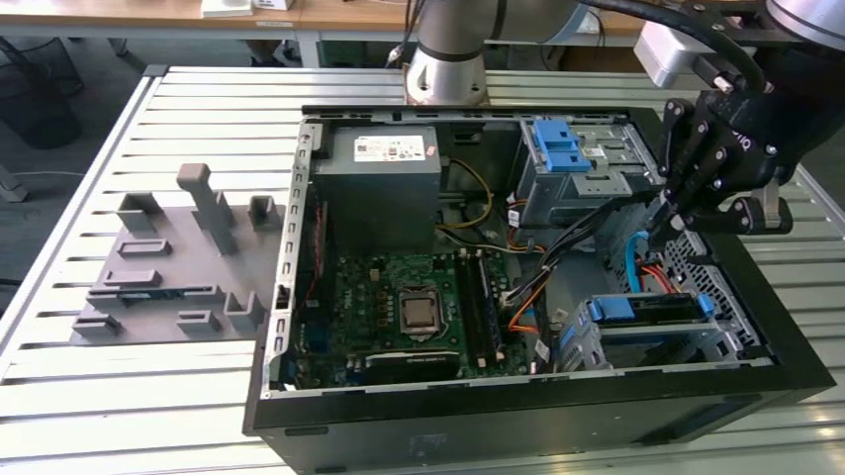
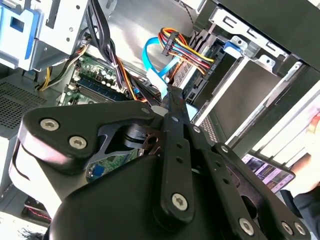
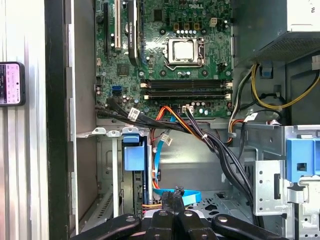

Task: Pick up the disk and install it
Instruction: 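Insert the second disk wire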

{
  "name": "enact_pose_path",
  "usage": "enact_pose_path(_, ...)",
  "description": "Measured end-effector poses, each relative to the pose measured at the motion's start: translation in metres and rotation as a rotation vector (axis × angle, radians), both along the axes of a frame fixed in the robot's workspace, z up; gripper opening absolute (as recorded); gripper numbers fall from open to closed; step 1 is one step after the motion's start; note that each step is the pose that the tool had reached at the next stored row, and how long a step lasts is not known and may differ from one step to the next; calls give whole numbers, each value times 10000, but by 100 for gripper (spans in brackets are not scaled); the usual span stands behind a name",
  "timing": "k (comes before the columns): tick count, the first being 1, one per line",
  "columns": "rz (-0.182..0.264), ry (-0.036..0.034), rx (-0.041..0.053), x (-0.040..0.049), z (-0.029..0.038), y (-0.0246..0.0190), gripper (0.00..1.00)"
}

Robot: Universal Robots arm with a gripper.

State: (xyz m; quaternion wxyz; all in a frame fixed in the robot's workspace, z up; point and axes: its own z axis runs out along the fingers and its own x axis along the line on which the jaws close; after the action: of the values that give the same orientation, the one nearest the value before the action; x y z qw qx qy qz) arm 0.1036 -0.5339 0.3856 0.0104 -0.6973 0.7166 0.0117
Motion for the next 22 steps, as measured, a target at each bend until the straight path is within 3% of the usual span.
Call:
enact_pose_path(5,0,0,82,0,-37,0,11)
enact_pose_path(14,1,-67,78,0,-164,0,11)
enact_pose_path(18,0,-60,67,0,-63,0,11)
enact_pose_path(21,2,-60,-48,-1,-31,8,11)
enact_pose_path(22,1,-62,-96,-3,-29,11,17)
